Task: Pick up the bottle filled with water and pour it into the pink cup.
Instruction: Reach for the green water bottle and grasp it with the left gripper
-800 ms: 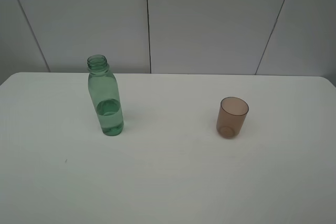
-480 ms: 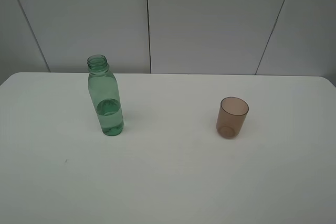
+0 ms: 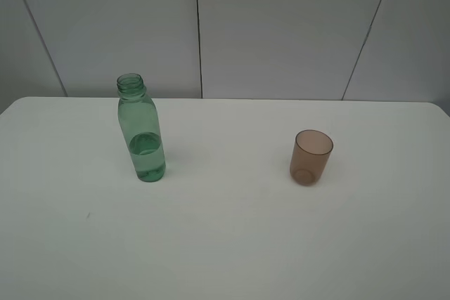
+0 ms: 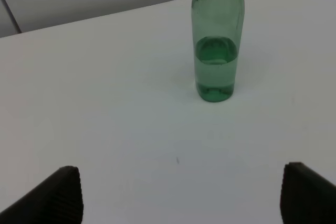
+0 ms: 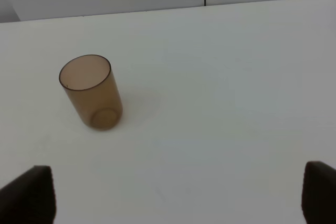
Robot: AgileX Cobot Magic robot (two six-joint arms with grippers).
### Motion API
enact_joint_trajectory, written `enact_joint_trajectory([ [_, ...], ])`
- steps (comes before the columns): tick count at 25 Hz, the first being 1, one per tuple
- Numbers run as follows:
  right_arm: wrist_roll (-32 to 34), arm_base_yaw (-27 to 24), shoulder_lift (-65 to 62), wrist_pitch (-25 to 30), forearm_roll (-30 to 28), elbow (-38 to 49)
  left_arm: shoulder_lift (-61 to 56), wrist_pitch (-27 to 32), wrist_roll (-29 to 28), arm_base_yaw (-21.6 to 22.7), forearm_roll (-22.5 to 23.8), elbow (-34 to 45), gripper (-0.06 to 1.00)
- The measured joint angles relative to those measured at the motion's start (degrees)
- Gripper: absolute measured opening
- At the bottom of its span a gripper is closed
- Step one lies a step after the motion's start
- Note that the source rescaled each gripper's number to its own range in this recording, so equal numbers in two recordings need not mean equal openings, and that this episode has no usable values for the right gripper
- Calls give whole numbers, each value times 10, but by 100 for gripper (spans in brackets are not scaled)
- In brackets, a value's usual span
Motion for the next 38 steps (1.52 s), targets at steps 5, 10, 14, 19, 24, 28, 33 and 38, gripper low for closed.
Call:
enact_joint_trajectory([
  [5, 0, 0, 0, 0, 0, 0, 0, 0, 0, 0, 0, 0, 98],
  [10, 0, 0, 0, 0, 0, 0, 0, 0, -1, 0, 0, 0, 98],
  [14, 0, 0, 0, 0, 0, 0, 0, 0, -2, 0, 0, 0, 98],
  [19, 0, 0, 0, 0, 0, 0, 14, 0, -5, 0, 0, 0, 98],
  [24, 0, 0, 0, 0, 0, 0, 84, 0, -6, 0, 0, -26, 98],
  [28, 0, 0, 0, 0, 0, 0, 155, -1, 1, 0, 0, -58, 98],
  [33, 0, 0, 0, 0, 0, 0, 242, -19, 5, -2, -18, -85, 98],
  [38, 0, 0, 0, 0, 0, 0, 308, -47, 7, -30, -20, -100, 98],
])
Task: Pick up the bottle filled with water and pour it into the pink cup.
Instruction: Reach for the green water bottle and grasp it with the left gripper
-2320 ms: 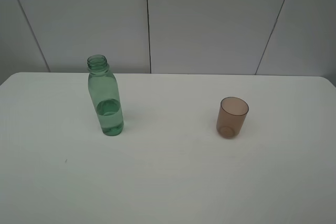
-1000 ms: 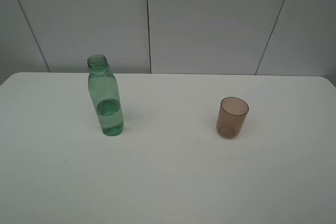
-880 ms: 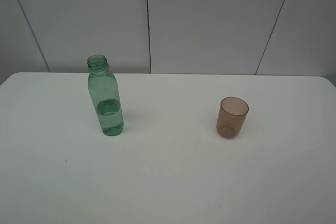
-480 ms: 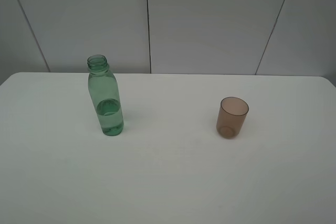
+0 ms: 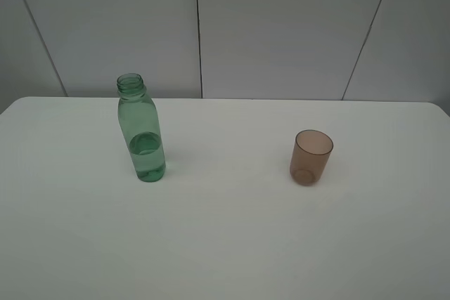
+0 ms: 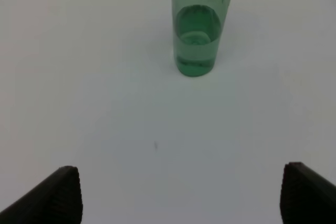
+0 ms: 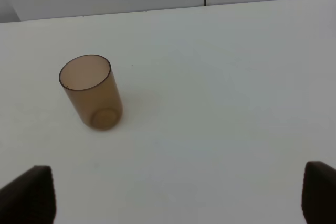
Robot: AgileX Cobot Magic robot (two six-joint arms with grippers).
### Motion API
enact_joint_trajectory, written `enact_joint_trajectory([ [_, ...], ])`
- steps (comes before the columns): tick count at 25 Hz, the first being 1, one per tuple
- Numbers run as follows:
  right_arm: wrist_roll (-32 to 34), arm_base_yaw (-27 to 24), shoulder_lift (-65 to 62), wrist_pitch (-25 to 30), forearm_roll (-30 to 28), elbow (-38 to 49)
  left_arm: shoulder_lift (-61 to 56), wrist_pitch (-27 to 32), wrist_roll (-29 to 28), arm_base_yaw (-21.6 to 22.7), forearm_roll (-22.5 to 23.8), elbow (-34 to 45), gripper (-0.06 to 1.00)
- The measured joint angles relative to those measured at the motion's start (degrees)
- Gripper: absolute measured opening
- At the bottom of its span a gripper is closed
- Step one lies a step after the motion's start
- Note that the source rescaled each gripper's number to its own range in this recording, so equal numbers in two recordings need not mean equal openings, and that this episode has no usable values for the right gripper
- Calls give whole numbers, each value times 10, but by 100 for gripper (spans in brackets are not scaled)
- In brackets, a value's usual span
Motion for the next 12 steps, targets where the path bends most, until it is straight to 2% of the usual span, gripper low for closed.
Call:
enact_joint_trajectory([
  [4, 0, 0, 0, 0, 0, 0, 75, -37, 2, -25, 1, -13, 98],
  [12, 0, 0, 0, 0, 0, 0, 234, -77, 31, -26, -4, -39, 98],
])
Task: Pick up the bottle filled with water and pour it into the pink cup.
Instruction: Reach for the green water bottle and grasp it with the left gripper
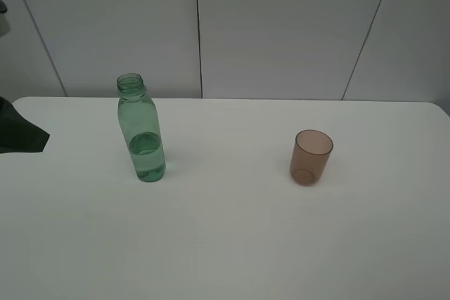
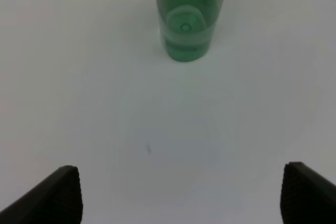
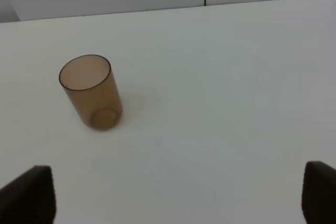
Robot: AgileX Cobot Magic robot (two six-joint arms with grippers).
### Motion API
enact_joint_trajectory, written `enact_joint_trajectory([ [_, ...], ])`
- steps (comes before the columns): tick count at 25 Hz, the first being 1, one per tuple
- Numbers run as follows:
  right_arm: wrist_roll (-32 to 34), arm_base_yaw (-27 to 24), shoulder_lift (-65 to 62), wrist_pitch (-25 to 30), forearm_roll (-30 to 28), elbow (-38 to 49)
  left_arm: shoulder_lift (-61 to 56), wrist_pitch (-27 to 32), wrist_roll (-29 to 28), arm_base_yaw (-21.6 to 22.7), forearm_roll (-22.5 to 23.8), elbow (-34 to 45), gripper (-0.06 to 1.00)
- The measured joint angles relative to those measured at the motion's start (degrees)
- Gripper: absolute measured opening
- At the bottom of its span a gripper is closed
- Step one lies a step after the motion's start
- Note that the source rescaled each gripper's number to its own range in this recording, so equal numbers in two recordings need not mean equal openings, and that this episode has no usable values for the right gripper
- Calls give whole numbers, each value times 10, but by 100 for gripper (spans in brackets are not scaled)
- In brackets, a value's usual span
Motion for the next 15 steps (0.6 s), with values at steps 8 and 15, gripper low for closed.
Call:
enact_joint_trajectory([
  [8, 0, 0, 0, 0, 0, 0, 105, -74, 27, -7, -19, 1, 98],
  [15, 0, 0, 0, 0, 0, 0, 167, -213, 31, -41, -17, 42, 98],
])
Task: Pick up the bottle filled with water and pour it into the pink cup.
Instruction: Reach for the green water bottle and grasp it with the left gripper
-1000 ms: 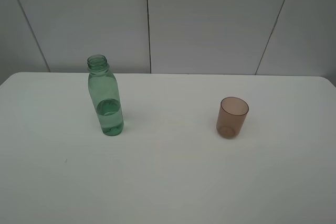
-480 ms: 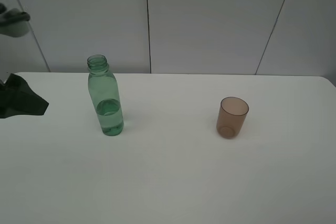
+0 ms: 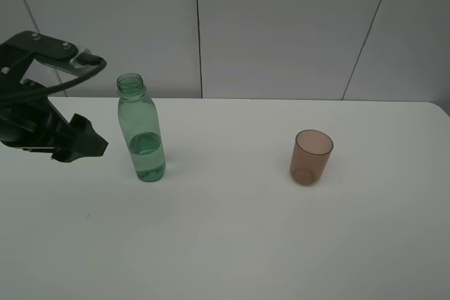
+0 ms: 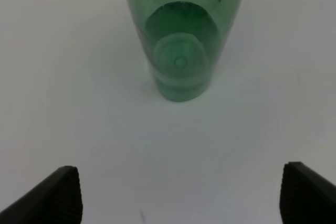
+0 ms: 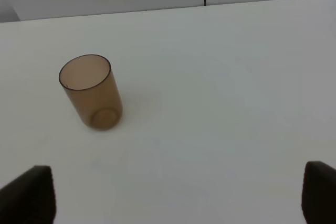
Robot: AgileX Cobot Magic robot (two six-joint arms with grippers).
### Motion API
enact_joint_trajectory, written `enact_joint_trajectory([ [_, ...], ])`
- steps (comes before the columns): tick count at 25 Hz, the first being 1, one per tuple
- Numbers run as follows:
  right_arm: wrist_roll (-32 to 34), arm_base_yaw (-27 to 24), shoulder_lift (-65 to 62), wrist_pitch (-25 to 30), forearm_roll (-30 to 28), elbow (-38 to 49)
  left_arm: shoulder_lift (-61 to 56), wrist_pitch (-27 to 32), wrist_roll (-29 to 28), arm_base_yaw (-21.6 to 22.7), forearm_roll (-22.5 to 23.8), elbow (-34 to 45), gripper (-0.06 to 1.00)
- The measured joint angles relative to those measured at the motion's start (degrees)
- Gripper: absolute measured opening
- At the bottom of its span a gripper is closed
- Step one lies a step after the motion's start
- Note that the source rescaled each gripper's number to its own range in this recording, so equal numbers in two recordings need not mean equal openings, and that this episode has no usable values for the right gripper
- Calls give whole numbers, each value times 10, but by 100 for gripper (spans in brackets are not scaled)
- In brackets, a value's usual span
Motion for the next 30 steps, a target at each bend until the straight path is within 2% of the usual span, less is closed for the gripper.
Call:
enact_joint_trajectory([
  [7, 0, 0, 0, 0, 0, 0, 58, -92, 0, -5, 0, 40, 98],
  [16, 0, 0, 0, 0, 0, 0, 138, -269, 2, -63, 1, 82, 98],
  [27, 0, 0, 0, 0, 0, 0, 212, -443, 2, -68, 39, 84, 98],
  [30, 0, 0, 0, 0, 0, 0, 232, -474, 2, -68, 44, 84, 98],
])
